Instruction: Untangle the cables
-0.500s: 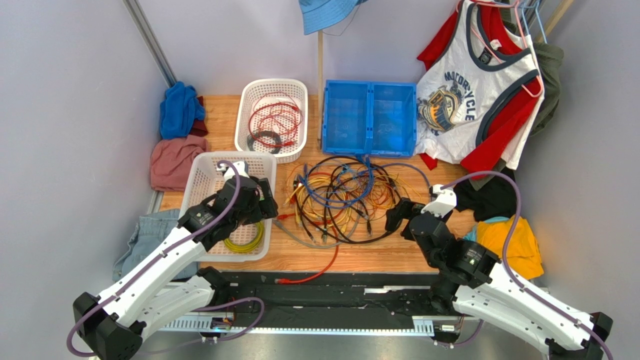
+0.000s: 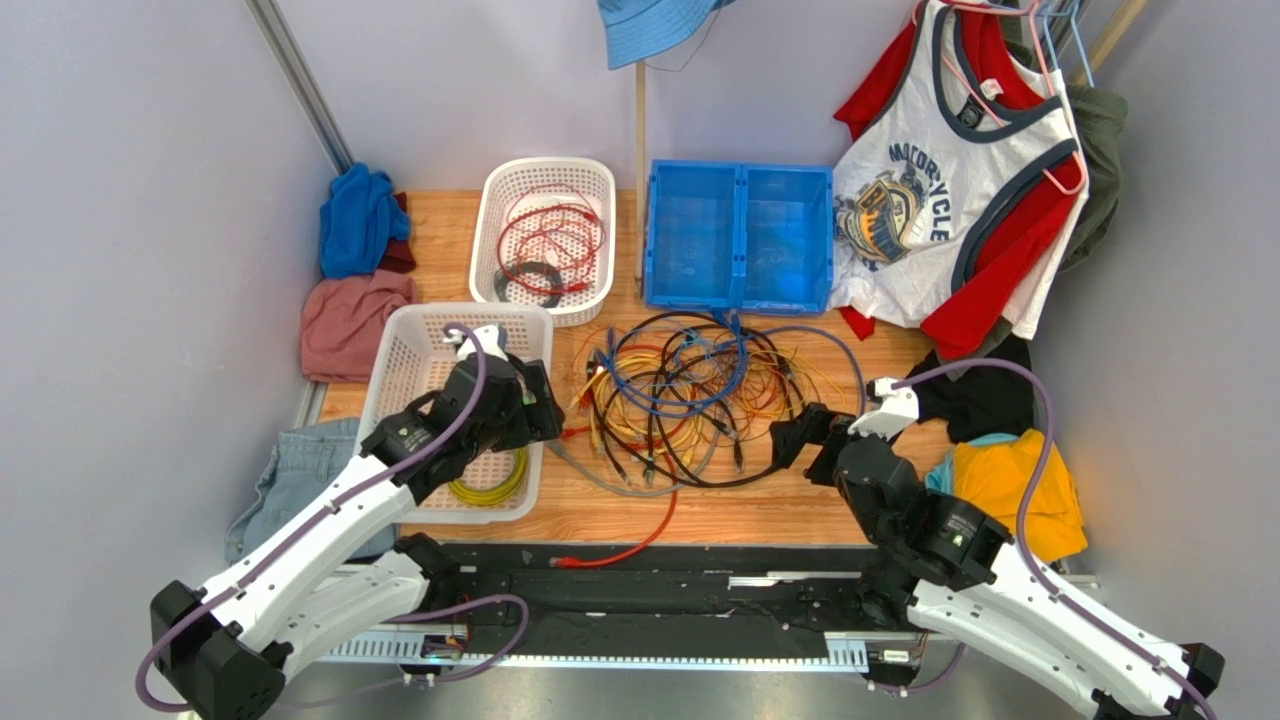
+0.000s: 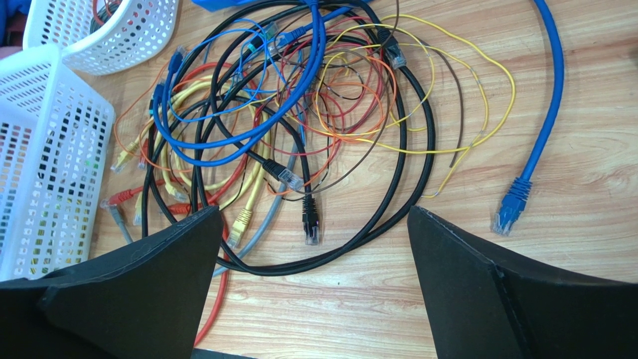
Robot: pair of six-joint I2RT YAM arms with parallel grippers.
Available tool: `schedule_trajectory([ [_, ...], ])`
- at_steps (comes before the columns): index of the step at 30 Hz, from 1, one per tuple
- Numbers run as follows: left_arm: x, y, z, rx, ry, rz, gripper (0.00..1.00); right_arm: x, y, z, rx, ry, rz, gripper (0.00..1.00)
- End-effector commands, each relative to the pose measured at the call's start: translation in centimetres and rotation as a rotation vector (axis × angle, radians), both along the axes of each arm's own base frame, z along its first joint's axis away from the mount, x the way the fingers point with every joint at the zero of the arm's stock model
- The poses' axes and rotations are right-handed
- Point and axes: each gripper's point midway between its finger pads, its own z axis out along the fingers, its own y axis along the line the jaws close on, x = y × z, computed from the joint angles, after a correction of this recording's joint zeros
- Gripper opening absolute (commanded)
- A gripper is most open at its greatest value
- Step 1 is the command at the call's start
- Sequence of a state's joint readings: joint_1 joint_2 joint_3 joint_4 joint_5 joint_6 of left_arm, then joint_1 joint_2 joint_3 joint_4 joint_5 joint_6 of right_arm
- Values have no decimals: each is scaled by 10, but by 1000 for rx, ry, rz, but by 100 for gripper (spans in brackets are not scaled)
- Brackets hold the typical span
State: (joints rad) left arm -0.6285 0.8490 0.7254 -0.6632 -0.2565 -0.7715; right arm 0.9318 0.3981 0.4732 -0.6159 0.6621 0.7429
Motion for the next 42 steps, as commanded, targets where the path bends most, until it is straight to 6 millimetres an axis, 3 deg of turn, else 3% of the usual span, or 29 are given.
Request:
schedule_trajectory([
  [1, 13, -31, 8, -52, -27, -117, 95, 1, 7, 7, 7, -20, 36, 99],
  [3, 20, -45, 14, -46, -37, -151, 94, 1, 7, 6, -2, -14, 38, 98],
  [4, 23, -52, 5, -24, -7, -165, 95, 1, 7, 6, -3, -15, 40, 98],
  [6, 30, -72, 14, -24, -24, -203, 94, 1, 8, 6, -6, -15, 43, 98],
  [7, 29, -86, 4, 6, 0, -236, 94, 1, 8, 6, -4, -18, 44, 98],
  [8, 37, -95, 14, 12, -30, -243, 94, 1, 9, 6, -6, -16, 49, 98],
  [10, 45, -114, 10, 42, -21, -272, 94, 1, 10, 5, -4, -15, 53, 98],
  [16, 65, -150, 2, 27, 17, -305, 86, -1, 11, 3, -5, -3, 62, 97],
  [21, 70, -124, 13, 101, -33, -222, 87, -4, 10, 1, 4, 8, 67, 96],
  [25, 60, -87, 0, 182, -14, -141, 87, -3, 9, 2, 8, -6, 62, 97],
  [31, 41, -45, -14, 154, 16, -49, 87, -1, 14, 2, 9, -5, 72, 96],
  [34, 40, -43, -9, 116, -10, -38, 89, -1, 16, -2, 7, 3, 77, 96],
  [42, 58, -65, 6, 60, 2, -4, 92, -1, 21, -3, 17, 19, 88, 96],
])
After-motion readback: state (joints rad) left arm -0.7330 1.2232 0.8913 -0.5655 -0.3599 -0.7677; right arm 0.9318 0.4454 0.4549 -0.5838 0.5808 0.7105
